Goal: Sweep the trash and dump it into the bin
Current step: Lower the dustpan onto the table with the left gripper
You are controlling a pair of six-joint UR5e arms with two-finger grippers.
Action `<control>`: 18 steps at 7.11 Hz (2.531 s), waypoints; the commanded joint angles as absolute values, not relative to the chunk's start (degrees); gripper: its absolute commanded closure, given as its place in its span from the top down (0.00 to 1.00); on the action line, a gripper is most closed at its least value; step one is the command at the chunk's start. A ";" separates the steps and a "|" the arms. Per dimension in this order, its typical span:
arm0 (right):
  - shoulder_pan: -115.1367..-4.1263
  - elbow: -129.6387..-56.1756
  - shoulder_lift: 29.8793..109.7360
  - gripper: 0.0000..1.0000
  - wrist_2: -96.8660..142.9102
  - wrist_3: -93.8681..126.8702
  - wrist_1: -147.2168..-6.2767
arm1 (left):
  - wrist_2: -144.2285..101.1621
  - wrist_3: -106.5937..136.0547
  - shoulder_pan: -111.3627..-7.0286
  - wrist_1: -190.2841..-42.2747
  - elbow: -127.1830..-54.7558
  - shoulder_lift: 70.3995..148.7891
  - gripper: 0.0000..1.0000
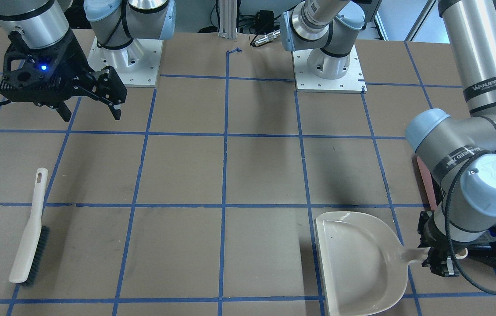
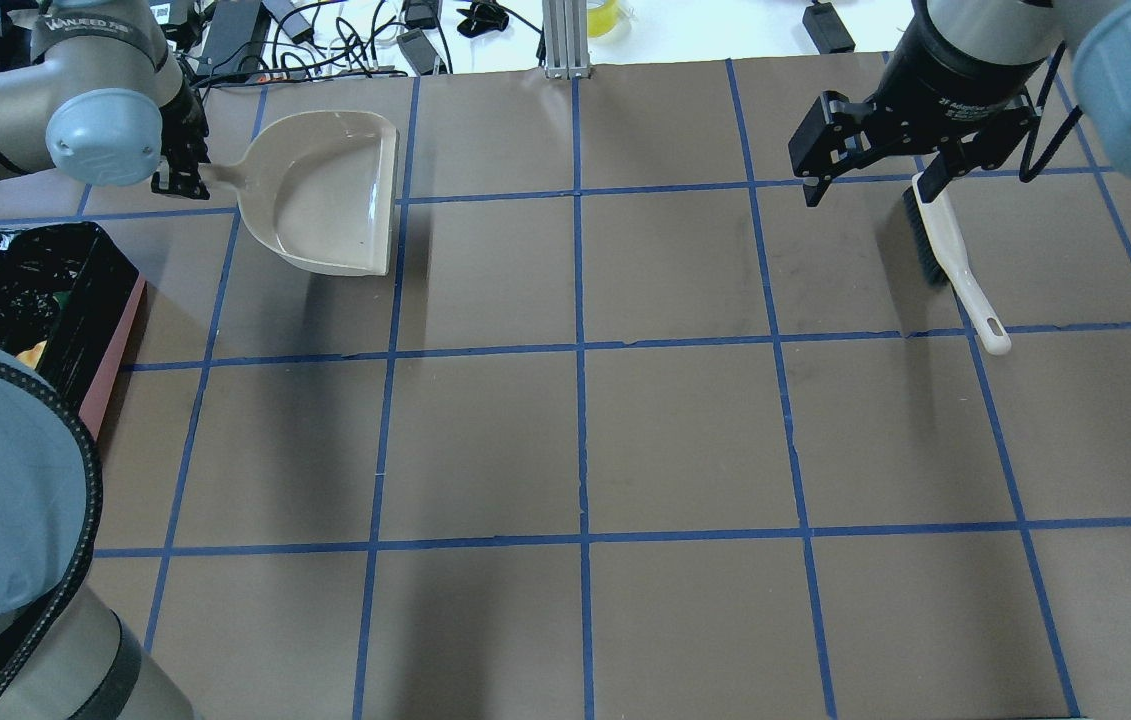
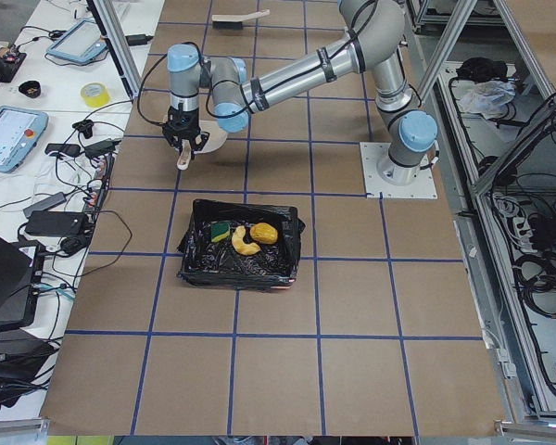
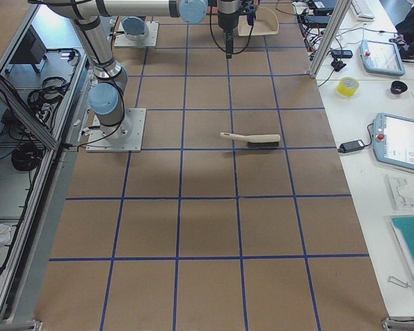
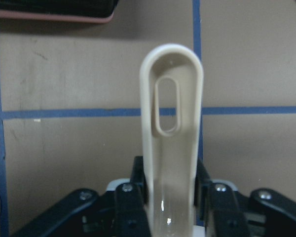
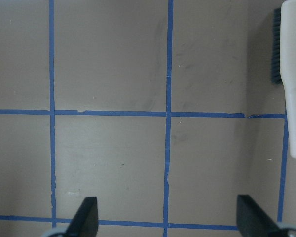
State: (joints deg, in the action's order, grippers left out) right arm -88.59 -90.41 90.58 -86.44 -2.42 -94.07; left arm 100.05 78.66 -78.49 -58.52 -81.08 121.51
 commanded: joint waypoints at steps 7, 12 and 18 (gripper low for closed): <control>-88.59 -90.88 90.53 1.00 -86.22 -2.81 -94.31 | 98.88 77.52 -81.04 -58.10 -81.82 125.51 0.00; -88.59 -90.88 90.62 1.00 -86.22 -2.46 -94.22 | 96.52 77.43 -81.04 -58.10 -83.57 125.60 0.02; -88.59 -90.97 90.53 1.00 -86.22 -2.46 -94.22 | 96.94 73.13 -80.95 -57.92 -83.76 125.07 0.22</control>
State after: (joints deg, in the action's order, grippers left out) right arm -88.59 -90.90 90.53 -86.21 -2.42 -94.23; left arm 96.83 74.15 -80.95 -57.99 -83.84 125.12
